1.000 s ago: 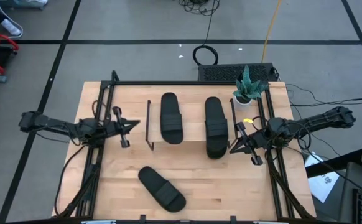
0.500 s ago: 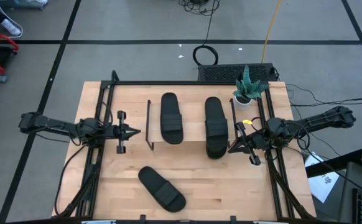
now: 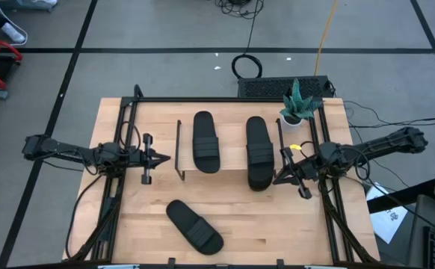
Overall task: Pick and place slides into the shelf
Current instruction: Put the black slide under the shelf
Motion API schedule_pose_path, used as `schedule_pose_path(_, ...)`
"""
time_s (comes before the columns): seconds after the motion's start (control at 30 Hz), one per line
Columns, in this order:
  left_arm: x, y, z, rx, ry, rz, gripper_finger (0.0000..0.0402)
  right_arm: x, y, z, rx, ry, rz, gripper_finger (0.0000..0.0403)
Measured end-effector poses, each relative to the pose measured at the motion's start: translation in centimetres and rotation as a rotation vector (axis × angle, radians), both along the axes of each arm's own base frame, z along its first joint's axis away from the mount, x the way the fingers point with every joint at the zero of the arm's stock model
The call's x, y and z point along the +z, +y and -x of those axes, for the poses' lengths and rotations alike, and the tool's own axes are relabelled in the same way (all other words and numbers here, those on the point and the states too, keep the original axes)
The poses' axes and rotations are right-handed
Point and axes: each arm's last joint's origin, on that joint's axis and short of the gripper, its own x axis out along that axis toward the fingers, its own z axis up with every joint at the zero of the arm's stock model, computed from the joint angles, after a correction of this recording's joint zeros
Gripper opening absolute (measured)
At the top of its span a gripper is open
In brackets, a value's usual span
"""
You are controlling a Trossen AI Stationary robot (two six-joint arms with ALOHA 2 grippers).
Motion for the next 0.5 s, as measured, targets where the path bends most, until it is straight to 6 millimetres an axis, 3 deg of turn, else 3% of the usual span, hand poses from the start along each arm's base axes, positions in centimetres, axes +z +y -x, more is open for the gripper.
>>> schedule_pose_path(0.17,0.1,0.1,0.0,0.051,-0.007,-0.001,0.0016,0.2,0.4,-0.6,0.016,-0.055,0.003,0.0004)
schedule_pose_path(0.5,0.3,0.4,0.1,0.133,-0.027,-0.035,0.0003,0.0,5.0,-2.5,-0.142,-0.031,0.159,0.0032)
